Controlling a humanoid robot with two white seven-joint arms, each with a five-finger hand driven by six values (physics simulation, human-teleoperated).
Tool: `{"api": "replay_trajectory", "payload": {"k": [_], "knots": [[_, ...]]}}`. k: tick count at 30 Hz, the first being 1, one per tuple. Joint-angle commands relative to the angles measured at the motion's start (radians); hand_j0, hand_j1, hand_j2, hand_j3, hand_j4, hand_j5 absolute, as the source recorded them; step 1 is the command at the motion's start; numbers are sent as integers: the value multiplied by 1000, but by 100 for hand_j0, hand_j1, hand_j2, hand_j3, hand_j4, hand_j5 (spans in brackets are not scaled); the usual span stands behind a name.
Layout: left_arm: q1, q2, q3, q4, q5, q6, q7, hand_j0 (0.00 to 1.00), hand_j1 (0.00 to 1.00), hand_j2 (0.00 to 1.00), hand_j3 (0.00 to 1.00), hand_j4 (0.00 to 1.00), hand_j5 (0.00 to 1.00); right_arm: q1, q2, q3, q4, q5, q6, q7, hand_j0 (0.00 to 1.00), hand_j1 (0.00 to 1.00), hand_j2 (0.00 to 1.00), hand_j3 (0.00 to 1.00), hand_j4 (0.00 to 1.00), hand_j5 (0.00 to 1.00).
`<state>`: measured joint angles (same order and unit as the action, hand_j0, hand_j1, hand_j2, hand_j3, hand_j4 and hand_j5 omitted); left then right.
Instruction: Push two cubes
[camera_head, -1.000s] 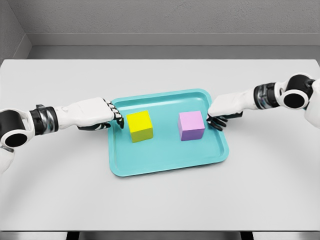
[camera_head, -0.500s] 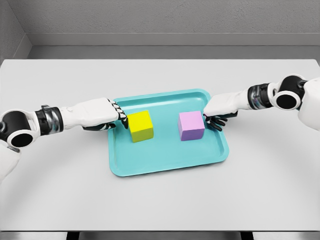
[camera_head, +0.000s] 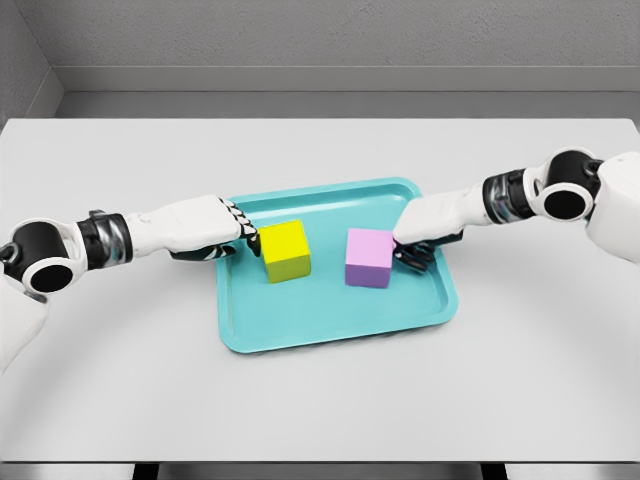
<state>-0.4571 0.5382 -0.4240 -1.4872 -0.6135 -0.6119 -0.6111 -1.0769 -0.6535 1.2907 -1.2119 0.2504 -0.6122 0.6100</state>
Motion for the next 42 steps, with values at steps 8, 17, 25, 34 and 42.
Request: {"api": "replay_trajectory", "payload": {"k": [8, 17, 25, 34, 42], "knots": [[-17, -10, 1, 48, 1, 1, 0, 56, 56, 56, 56, 56, 56, -2, 15, -1, 9, -5, 1, 1, 12, 12, 12, 12, 12, 12], [-23, -35, -1, 54, -25, 1, 0, 56, 56, 56, 56, 56, 56, -8, 40, -1, 20, -5, 1, 1, 12, 12, 12, 12, 12, 12], [-23, -37, -1, 54, -25, 1, 0, 56, 56, 56, 56, 56, 56, -23, 29, -2, 94, -3, 1, 1, 12, 12, 12, 12, 12, 12], [-23, -24, -1, 54, -22, 1, 0, 56, 56, 56, 56, 56, 56, -38, -63, 10, -72, 0, 1, 1, 12, 12, 12, 12, 12, 12], [-23, -26, -1, 56, -23, 1, 0, 56, 56, 56, 56, 56, 56, -38, -54, 36, -74, 0, 1, 1, 12, 12, 12, 12, 12, 12]]}}
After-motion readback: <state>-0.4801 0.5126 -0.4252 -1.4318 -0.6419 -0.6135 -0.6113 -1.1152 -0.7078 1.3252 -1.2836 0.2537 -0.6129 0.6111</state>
